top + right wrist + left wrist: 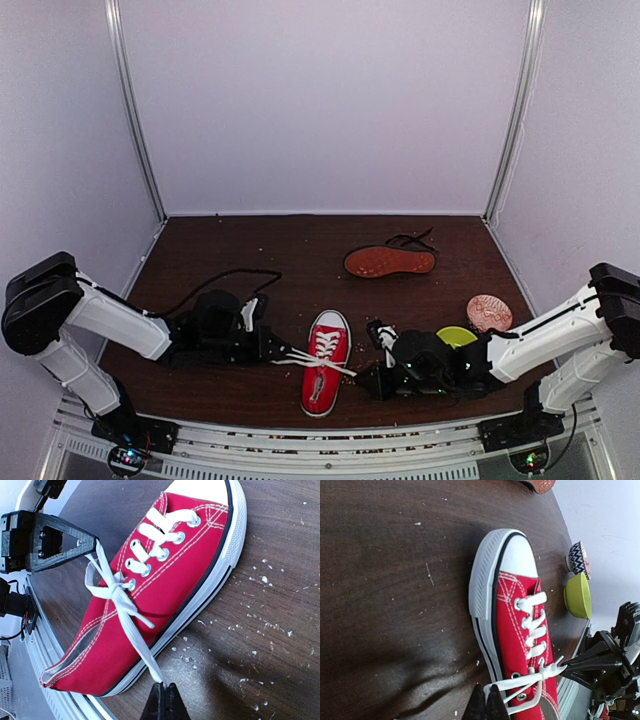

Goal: Tie the shoes
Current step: Move the shoe to the center of the board.

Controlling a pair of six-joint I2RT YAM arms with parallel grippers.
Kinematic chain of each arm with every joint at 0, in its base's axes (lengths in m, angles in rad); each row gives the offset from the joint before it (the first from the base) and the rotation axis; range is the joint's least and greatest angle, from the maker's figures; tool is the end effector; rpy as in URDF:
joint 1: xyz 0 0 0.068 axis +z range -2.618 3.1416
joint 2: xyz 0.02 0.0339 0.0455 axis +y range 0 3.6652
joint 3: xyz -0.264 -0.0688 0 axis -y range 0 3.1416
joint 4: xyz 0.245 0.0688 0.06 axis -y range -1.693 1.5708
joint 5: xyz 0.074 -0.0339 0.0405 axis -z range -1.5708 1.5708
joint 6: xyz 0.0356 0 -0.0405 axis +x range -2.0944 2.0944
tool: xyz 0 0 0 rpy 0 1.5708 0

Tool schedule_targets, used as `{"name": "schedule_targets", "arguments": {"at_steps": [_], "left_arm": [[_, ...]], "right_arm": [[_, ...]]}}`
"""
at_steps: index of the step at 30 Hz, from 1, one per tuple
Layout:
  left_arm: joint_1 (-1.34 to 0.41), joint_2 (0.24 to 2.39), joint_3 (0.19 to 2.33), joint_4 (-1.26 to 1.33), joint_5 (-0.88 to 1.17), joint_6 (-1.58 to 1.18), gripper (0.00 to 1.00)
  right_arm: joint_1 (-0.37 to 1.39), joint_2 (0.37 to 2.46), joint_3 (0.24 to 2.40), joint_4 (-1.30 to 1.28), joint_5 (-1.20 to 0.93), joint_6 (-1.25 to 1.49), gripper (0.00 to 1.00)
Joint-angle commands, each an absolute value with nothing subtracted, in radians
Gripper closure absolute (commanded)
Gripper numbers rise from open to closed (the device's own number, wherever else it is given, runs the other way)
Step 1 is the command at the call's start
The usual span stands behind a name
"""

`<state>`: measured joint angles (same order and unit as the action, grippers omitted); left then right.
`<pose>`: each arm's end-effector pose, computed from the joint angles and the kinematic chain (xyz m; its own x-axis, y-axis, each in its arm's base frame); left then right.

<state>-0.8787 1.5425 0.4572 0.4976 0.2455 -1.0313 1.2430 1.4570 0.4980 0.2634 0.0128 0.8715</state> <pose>0.1658 -0.2136 0.1285 -0.9333 -0.1782 -0.3119 0.1464 0.6042 -0.7832 0.0854 0.2498 0.1395 -0.8549 -0.1370 -0.5004 -0.4494 0.6775 0.5822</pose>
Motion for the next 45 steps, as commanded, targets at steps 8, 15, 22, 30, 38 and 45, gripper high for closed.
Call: {"name": "schedule_targets", "arguments": {"at_steps": [8,15,22,30,38,45], "left_arm": [[-0.856,1.394,0.662,0.014,0.098,-0.768,0.39],[-0.963,1.357,0.791,-0.263,-0.046,-0.755,0.27],[-1.161,1.420,0.920,-0.385,-0.137,-0.897,0.31],[-1.270,1.503,0.984,-0.460,-0.114,-1.056,0.28],[-1.275,1.604,1.030,-0.482,-0.085,-1.110,0.24],[-1.263,1.716,1.082,-0.476,-0.095,-1.099,0.24]], "right_arm": [[1.236,1.289,0.476,0.050,0.042,0.785,0.45],[1.173,1.076,0.473,-0.108,0.097,0.740,0.00],[0.962,0.860,0.461,-0.174,0.044,0.680,0.01],[0.809,0.738,0.448,-0.228,0.082,0.634,0.01],[0.802,0.588,0.372,-0.285,0.198,0.707,0.01],[0.798,0.453,0.370,-0.407,0.255,0.707,0.00]]}}
